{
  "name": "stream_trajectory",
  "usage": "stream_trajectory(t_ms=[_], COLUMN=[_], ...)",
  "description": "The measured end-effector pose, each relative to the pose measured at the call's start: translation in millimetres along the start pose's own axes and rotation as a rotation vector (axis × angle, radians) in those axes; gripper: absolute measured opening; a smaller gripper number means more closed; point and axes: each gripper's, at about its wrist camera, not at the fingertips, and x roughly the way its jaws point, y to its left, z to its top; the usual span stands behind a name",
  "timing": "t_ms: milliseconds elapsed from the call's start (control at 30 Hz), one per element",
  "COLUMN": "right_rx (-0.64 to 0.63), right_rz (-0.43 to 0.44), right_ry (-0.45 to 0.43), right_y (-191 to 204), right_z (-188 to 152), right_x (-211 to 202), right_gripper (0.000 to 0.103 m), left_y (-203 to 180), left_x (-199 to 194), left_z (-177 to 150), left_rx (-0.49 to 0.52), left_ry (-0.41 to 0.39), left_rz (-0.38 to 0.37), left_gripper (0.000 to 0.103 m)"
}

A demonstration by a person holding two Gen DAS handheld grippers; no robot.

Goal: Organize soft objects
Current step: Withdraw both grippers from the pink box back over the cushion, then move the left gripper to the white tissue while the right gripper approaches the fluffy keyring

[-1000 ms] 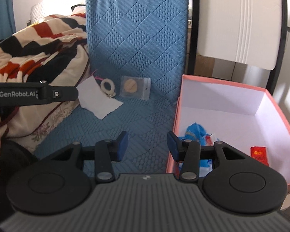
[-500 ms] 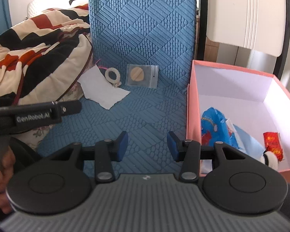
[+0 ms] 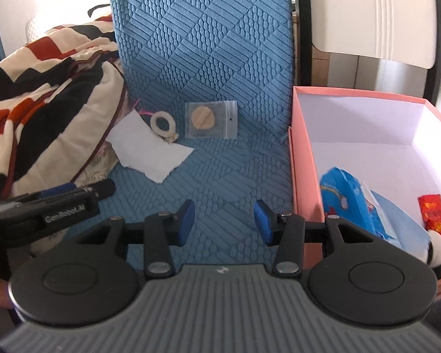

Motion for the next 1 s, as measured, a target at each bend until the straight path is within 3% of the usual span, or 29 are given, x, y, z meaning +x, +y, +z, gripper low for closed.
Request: stream_trajectory(t_ms=[167, 533, 700, 1000], right_rx=[-0.029, 0.031, 0.033, 0.035], right_rz=[0.027, 0.103, 0.135, 0.225], right_ry=[-0.010, 0.037, 0.039, 0.061], right_y=[4.8, -7.2, -5.7, 1.6], right_z=[13.2, 44.9, 58.3, 88.3], right_x=[14.7, 67.5, 89.6, 144.5], right_gripper=[0.048, 0.047, 0.047, 0.047], left_y=[3.5, 18.9, 21.0, 18.7], left_x=[16.4, 62.3, 84.4, 127.4], left_z=[6.7, 28.8, 42.6, 50.5], left_rx=[-0.030, -0.079, -0.024, -0.018], left_ry=[0.022, 0.052, 0.037, 0.125], left_rz=[-0.008, 0.035, 0.080, 0.100], left_gripper=[0.069, 0.069, 0.069, 0.069])
